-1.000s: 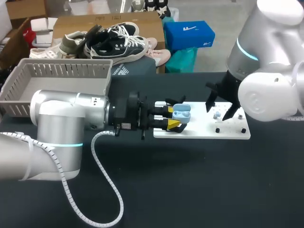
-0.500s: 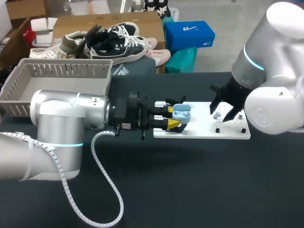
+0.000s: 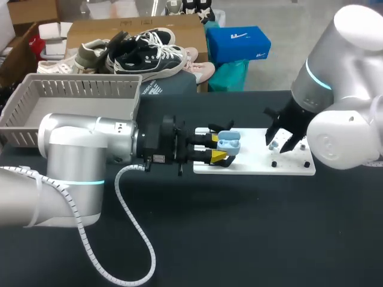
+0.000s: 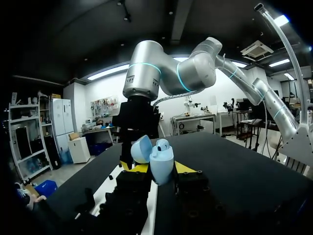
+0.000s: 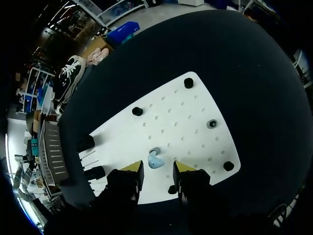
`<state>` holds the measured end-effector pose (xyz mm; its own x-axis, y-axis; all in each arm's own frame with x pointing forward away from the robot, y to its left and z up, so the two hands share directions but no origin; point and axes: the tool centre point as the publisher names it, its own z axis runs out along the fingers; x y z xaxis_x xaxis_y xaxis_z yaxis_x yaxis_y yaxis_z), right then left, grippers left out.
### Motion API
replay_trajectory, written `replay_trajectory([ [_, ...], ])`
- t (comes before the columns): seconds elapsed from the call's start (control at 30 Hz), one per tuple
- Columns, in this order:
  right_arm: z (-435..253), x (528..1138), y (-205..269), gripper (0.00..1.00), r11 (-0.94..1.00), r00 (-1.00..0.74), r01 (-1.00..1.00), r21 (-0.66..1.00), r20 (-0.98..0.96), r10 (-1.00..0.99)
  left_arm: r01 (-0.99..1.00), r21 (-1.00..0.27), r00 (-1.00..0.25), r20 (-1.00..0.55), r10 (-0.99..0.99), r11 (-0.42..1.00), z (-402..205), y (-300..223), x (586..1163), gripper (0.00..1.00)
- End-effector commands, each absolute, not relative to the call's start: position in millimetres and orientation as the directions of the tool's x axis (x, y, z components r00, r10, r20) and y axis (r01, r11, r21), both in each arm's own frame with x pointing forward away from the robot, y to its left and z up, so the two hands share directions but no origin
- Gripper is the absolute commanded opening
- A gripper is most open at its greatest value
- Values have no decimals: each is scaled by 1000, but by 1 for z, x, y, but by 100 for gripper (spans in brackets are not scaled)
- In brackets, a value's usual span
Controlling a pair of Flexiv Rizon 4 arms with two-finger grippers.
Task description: Pick up each earbud case from the left stands, insert the matching earbuds, close the lid, and place the case in the box.
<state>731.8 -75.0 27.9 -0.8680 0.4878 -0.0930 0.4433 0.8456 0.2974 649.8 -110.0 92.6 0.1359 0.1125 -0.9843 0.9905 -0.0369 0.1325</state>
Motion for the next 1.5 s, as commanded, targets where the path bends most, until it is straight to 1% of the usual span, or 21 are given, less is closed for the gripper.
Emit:
replay_trajectory([
  [0.03,27,735,-74,34,848,-870,443,292,-89,485,990,134,137,-984,111,-33,92,-110,649,0],
  [0.1,27,736,-74,31,848,-870,442,292,-89,485,990,134,137,-984,111,-33,92,-110,649,0],
  [0.23,27,738,-73,30,853,-875,435,288,-89,476,990,134,137,-984,111,-33,92,-110,649,0],
  [0.53,25,738,-72,23,861,-881,428,275,-85,465,990,134,137,-984,111,-33,92,-110,649,0],
  [0.57,25,738,-72,21,862,-882,428,273,-84,464,990,134,137,-984,111,-33,92,-110,649,0],
  [0.6,25,738,-72,16,862,-882,427,272,-84,464,990,134,137,-984,111,-33,92,-110,649,0],
  [0.67,25,739,-72,0,864,-883,426,269,-82,461,990,134,137,-984,111,-33,92,-110,649,0],
  [1.13,39,728,-73,0,869,-890,416,267,-76,450,990,134,137,-984,111,-33,92,-110,649,0],
  [1.5,94,691,-84,0,891,-899,382,247,-122,420,990,134,137,-984,111,-33,92,-110,649,0],
])
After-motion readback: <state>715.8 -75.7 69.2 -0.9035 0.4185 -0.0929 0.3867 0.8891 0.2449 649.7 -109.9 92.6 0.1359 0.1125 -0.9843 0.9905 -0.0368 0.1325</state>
